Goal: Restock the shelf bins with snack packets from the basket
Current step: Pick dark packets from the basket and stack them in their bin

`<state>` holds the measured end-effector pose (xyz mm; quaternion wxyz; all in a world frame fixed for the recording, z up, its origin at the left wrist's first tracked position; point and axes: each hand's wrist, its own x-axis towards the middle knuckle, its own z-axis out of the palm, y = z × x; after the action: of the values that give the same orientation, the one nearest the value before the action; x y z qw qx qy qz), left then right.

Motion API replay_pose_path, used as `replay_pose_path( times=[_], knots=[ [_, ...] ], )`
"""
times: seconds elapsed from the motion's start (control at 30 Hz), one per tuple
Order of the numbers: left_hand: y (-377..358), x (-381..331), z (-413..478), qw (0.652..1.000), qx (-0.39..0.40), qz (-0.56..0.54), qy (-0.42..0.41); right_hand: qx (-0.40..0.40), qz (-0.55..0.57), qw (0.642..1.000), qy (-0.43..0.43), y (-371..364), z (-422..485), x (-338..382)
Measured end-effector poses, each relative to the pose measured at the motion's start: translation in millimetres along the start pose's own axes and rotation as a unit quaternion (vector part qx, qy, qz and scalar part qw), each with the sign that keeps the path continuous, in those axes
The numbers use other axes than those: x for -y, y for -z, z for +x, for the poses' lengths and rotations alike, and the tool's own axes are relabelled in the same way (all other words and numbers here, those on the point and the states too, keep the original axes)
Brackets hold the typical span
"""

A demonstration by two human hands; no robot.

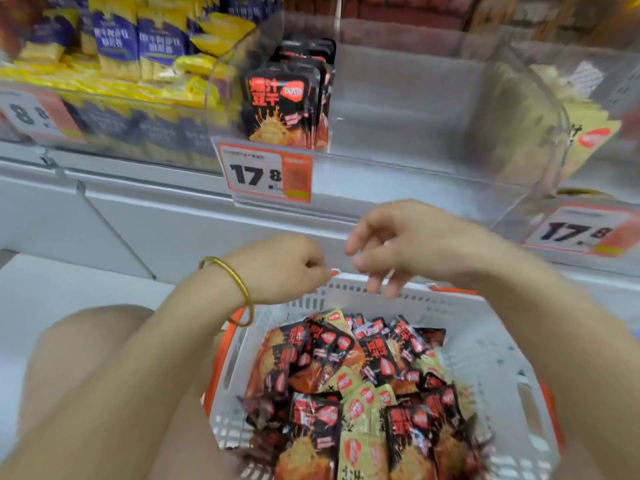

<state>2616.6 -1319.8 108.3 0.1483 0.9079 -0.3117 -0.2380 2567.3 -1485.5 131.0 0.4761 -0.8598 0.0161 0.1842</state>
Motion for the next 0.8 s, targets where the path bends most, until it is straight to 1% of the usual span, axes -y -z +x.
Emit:
replay_pose_path(
  times=[0.03,0.07,0.13,0.17,0.3,0.37,0.47,0.57,0.63,0.73,0.8],
  knots=[
    [-12,2,9,0.999,0.031,0.032,0.02,0.029,-0.026,0.998,-0.056,-12,8,-26],
    [-22,4,16,0.997,0.045,0.06,0.033,0.042,-0.048,0.992,-0.105,-25,19,-55],
    [-35,5,26,0.993,0.054,0.096,0.04,0.04,-0.083,0.98,-0.174,-49,40,-111],
    [-40,5,29,0.992,0.059,0.108,0.04,0.035,-0.094,0.976,-0.194,-63,47,-134],
    [-44,3,36,0.983,0.057,0.163,0.054,0.017,-0.092,0.968,-0.234,-113,75,-189],
    [-45,5,40,0.981,0.049,0.174,0.064,-0.017,-0.067,0.967,-0.244,-129,89,-195],
    [-46,6,43,0.982,0.051,0.168,0.075,-0.08,-0.071,0.96,-0.26,-144,108,-198],
    [-47,7,44,0.983,0.056,0.159,0.079,-0.095,-0.045,0.957,-0.271,-144,111,-194],
    [-46,9,44,0.983,0.053,0.16,0.079,-0.103,-0.05,0.96,-0.254,-129,104,-188],
    [-44,12,45,0.983,0.048,0.16,0.076,-0.121,-0.093,0.974,-0.165,-87,83,-166],
    [-44,11,45,0.988,0.047,0.135,0.064,-0.122,-0.093,0.982,-0.108,-59,64,-143]
  ],
)
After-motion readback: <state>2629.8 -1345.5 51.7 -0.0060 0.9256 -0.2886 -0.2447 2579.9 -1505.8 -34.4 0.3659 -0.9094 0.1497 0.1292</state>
